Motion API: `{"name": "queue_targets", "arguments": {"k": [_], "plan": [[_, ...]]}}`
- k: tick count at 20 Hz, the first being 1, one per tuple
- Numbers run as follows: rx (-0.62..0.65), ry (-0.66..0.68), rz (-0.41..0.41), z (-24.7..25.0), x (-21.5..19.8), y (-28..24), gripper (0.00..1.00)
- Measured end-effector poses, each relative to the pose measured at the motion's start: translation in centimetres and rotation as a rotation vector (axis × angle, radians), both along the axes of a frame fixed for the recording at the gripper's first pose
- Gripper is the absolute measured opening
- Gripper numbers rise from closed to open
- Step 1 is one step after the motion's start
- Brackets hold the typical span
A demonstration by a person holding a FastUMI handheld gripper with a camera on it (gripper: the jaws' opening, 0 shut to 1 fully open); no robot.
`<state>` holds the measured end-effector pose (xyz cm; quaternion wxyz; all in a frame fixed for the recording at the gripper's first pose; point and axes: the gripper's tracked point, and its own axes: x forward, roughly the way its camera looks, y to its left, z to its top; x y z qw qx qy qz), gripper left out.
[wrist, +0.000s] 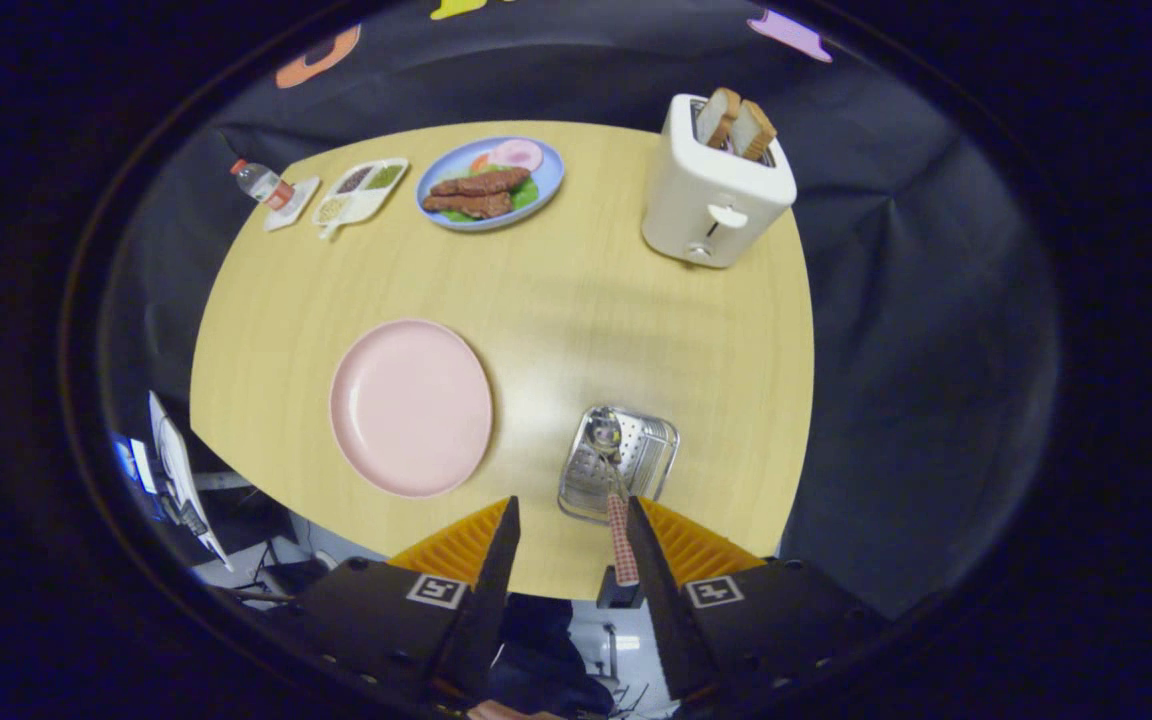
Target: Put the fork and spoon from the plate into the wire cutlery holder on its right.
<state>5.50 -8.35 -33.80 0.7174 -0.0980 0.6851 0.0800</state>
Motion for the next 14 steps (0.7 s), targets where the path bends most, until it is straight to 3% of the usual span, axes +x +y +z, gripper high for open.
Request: {"name": "queue_targets", "arguments": {"k": [4,8,14], "plan": [[0.066,-0.121,-0.059,1.4,0.7,2.2,0.99],[0.074,-0.261,-0.125,3.0,1.4,3.4,0.97],[0.068,-0.609,-0.179,7.9,4.0,4.8,0.98]]}}
